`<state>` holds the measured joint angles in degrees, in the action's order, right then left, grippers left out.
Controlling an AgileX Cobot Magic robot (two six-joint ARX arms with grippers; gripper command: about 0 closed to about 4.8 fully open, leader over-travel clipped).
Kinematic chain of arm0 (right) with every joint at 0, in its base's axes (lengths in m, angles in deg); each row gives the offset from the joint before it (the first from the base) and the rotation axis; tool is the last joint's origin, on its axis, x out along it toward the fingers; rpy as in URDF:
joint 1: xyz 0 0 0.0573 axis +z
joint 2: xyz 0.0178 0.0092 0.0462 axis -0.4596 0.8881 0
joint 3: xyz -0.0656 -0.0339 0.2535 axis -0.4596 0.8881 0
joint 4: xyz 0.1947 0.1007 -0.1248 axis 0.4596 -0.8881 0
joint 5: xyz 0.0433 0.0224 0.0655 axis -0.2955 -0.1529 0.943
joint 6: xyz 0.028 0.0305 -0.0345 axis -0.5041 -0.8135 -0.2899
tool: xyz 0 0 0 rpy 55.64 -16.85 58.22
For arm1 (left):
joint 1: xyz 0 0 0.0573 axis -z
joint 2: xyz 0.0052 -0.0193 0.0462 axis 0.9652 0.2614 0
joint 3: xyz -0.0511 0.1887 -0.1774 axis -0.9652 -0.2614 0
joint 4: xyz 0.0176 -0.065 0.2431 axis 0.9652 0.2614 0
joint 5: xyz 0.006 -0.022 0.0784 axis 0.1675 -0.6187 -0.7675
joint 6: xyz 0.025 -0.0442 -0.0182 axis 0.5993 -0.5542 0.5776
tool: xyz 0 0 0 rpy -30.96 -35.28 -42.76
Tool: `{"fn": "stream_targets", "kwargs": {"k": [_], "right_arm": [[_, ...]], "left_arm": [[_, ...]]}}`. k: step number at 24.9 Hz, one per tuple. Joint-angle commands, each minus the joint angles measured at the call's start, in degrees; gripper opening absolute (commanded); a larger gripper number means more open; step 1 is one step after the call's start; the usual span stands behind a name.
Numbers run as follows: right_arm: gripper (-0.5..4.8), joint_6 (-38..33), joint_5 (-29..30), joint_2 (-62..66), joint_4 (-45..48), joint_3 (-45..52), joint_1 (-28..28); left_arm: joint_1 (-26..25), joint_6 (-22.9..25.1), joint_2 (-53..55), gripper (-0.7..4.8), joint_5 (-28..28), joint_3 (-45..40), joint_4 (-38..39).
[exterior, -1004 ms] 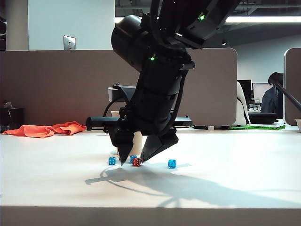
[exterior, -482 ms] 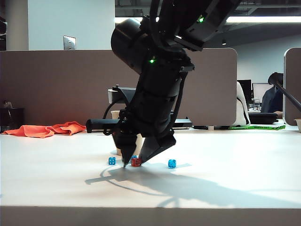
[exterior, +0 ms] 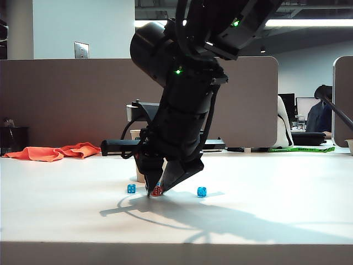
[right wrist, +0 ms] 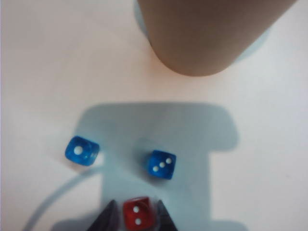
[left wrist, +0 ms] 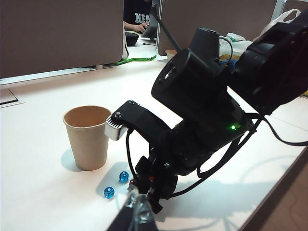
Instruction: Pick up the dice with a different color and drop it into the paper cup.
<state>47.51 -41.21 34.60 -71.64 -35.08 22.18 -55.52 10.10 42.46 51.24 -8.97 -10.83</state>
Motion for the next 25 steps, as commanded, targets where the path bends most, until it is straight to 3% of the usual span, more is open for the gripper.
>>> {"fn": "stream_targets", "kwargs": {"k": [1,25], "right_arm": [[0.81,-0.04,0.15,0.07,0.04,-0.11,0.04],[0.80,-0.04,0.17,-0.07,-0.20,-0.90,0.46]], "left_arm": [[0.04,0.04,0.07,-0.06,0.44,0.33,-0.74],[0.04,0.04,0.07,-0.06,0.44,0.33,-0.72]]}}
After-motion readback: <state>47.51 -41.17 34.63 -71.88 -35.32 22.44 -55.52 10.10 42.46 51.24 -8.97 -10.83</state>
